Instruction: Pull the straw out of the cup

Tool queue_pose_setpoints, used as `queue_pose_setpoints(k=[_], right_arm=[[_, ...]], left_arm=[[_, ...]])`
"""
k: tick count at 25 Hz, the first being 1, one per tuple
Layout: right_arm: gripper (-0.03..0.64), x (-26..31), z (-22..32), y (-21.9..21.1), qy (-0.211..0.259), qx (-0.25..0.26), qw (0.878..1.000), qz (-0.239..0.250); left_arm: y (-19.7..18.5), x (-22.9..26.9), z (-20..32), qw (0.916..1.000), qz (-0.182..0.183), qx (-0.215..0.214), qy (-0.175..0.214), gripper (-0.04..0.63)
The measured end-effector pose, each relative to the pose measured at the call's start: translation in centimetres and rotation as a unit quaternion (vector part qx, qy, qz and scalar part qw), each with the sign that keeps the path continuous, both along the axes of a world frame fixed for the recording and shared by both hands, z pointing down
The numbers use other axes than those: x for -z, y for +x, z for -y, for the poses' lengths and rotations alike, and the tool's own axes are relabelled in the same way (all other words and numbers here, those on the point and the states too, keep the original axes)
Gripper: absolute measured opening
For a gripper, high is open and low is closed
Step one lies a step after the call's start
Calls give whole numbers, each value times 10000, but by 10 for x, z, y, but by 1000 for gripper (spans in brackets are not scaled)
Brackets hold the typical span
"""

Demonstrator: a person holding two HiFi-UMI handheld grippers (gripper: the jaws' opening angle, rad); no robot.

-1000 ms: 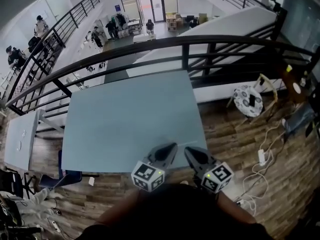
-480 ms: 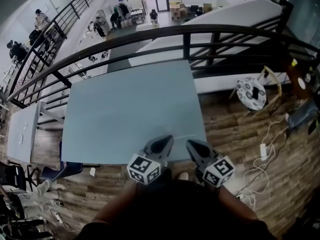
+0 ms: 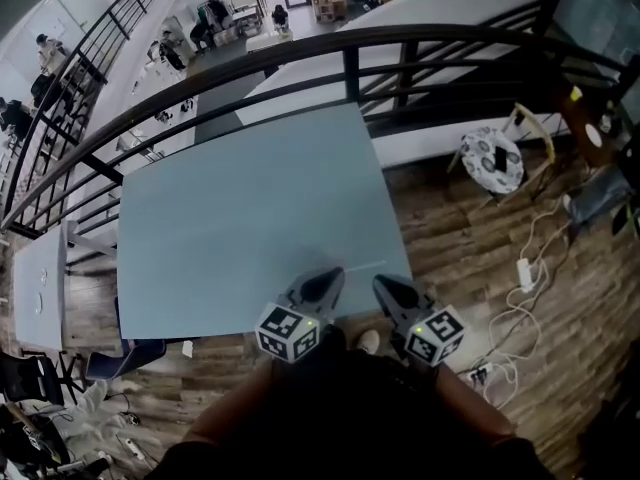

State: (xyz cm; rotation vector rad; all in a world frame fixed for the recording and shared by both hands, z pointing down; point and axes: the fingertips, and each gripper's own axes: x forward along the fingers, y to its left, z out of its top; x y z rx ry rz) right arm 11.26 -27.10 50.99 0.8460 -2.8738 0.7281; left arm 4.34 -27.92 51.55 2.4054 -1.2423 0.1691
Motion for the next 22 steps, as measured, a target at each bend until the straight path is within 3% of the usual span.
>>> queue_pose_setpoints(k=[14, 22], right_arm=[[16, -61, 14, -14, -644, -198, 9977, 15], [75, -112, 24, -19, -1092, -310, 9933, -203]], left_arm=[[2, -48, 20, 9970, 53, -684, -366, 12], [0, -68, 31, 9945, 108, -908, -519, 12]])
